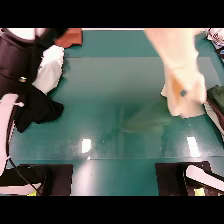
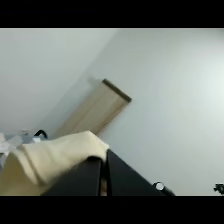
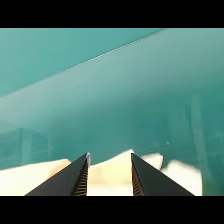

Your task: Fold the shirts.

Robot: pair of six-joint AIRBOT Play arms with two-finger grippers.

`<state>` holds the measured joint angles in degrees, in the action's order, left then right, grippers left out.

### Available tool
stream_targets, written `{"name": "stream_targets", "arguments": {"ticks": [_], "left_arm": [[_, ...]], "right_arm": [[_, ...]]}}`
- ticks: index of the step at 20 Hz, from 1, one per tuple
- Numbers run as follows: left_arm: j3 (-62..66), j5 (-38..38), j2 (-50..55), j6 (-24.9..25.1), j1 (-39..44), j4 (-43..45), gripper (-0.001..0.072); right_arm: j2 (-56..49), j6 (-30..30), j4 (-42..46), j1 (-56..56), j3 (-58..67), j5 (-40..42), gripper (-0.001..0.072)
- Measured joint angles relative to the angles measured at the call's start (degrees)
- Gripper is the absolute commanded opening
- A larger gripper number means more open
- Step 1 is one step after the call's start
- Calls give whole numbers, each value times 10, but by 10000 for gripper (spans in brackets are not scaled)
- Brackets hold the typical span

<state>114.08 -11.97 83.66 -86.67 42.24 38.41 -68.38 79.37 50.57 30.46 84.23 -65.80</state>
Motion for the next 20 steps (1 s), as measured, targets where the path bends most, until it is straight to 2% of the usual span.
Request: {"name": "stream_targets", "arguments": {"ticks": [8,13,15,18,20], "left_arm": [[-229,-21,9,-26,-49,28,22],[-276,-81,-14,-42,-118,97,22],[-282,-150,-28,-83,-150,159,21],[-286,-309,-42,-162,-182,302,23],[-287,-413,-47,-196,-191,396,23]], "right_arm": [[0,5,47,-38,0,-45,321],[3,14,109,-81,-21,-87,322],[4,19,121,-90,-51,-93,321],[5,24,130,-96,-108,-95,321],[6,25,131,-98,-147,-92,322]]}}
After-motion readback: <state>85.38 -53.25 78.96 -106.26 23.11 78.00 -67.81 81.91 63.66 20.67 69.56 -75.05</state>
